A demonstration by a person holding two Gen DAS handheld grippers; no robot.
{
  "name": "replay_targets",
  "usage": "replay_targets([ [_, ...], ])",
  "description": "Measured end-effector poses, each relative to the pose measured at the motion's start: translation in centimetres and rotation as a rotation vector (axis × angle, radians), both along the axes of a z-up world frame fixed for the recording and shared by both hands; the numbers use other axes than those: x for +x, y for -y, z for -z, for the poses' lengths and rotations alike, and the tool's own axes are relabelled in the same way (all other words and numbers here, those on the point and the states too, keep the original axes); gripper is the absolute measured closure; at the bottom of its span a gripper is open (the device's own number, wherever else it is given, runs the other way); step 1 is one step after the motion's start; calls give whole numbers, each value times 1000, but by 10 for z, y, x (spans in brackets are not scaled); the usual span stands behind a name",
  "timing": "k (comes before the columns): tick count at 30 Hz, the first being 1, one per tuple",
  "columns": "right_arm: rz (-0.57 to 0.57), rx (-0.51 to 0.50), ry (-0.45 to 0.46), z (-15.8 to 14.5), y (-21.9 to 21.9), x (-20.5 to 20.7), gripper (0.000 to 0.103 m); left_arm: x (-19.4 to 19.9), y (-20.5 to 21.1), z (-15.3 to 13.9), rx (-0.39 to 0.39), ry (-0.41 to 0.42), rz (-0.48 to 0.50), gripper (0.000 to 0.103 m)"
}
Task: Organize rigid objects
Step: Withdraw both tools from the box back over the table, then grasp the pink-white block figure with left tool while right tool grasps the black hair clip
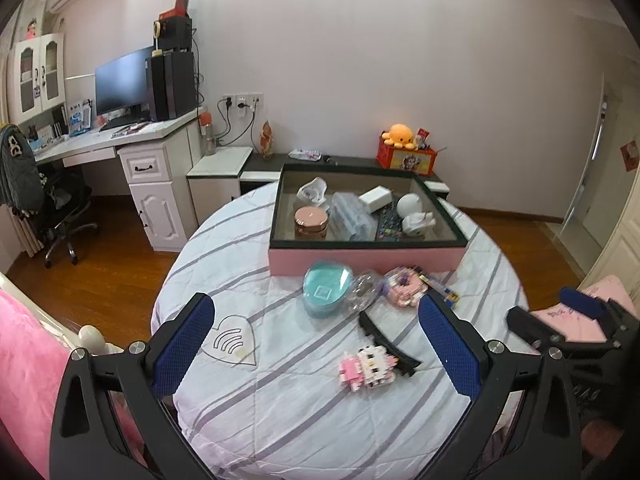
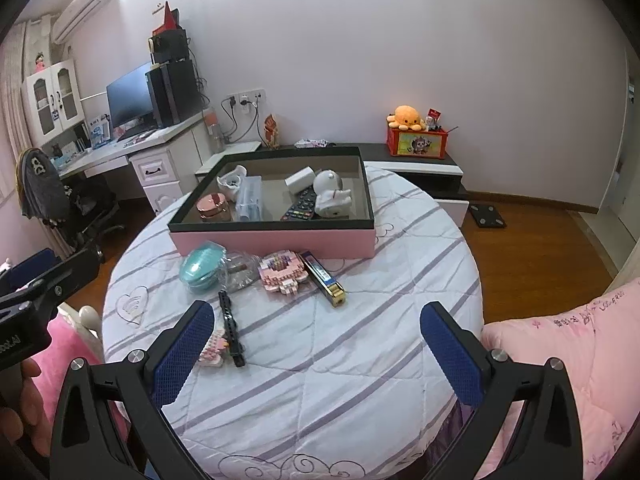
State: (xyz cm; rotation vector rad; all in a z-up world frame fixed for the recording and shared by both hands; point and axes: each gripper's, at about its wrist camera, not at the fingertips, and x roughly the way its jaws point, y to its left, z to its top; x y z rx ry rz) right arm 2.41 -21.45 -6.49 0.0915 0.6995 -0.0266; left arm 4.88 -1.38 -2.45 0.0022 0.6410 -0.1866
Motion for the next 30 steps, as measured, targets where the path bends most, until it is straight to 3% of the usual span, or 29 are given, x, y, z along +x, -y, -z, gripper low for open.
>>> replay_targets([
  [6,-34,10,-62,23,5,14,0,14,-8,35,8,-69,4,0],
  [13,-117,20,-148,57,-9,30,0,16,7,81,21,-153,74,0],
  [19,-96,24,-147,57,1,34,4,20,23,96,1,-181,131,1],
  [25,-99,27,-164,61,2,38,4,35,39,119,61,-212,129,1],
  [30,-122,23,-174,65,-5,41,4,45,41,132,57,-215,125,10],
])
